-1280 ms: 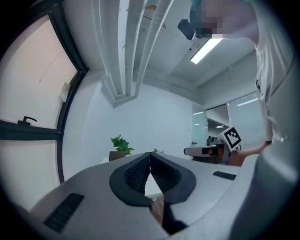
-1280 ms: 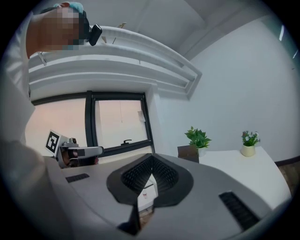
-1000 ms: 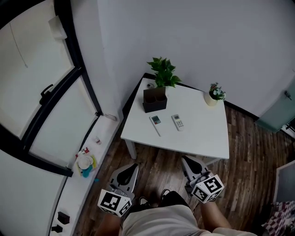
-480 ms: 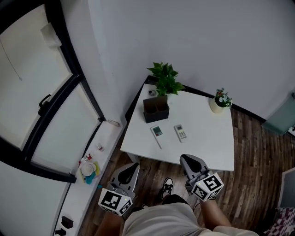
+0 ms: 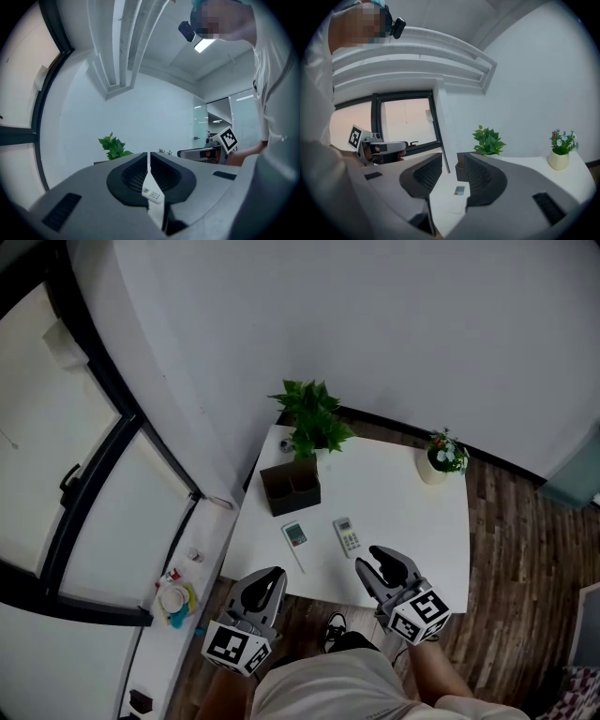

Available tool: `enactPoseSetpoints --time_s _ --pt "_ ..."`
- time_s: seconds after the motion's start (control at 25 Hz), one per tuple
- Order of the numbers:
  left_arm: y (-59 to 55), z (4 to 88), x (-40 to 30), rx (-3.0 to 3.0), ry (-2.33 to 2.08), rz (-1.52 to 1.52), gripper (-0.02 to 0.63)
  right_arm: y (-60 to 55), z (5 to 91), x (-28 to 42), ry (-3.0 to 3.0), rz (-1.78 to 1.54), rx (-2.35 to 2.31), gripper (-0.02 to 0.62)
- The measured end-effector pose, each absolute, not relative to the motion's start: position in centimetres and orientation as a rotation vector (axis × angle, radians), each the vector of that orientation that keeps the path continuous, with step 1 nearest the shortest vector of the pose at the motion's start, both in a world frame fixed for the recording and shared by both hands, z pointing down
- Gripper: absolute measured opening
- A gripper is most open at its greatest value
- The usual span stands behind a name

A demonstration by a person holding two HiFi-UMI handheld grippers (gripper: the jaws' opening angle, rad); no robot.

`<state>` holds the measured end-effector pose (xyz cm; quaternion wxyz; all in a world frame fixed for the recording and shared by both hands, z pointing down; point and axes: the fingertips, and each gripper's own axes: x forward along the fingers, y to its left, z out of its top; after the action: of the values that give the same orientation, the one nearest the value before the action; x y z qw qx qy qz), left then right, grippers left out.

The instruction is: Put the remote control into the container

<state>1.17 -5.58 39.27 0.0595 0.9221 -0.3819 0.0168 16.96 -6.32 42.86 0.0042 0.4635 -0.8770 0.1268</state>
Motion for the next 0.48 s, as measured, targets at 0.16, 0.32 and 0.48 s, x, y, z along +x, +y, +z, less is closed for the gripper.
enactPoseSetpoints --time_s 0.16,0.32,0.48 --pt "-8.1 39.4 3.0 2.761 -1.2 0.055 0.029 -8.5 44.4 19.2 -2.721 0.466 1.424 0.208" --pt "-9.8 40.6 4.7 2.755 -1.174 0.111 0.095 -10.2 46.5 20.4 -2.679 0.504 1.387 0.244" --pt "-11.1 41.7 5.3 2.737 -1.146 0.14 0.101 -11.3 48.1 20.4 -2.628 0.542 1.384 0.249"
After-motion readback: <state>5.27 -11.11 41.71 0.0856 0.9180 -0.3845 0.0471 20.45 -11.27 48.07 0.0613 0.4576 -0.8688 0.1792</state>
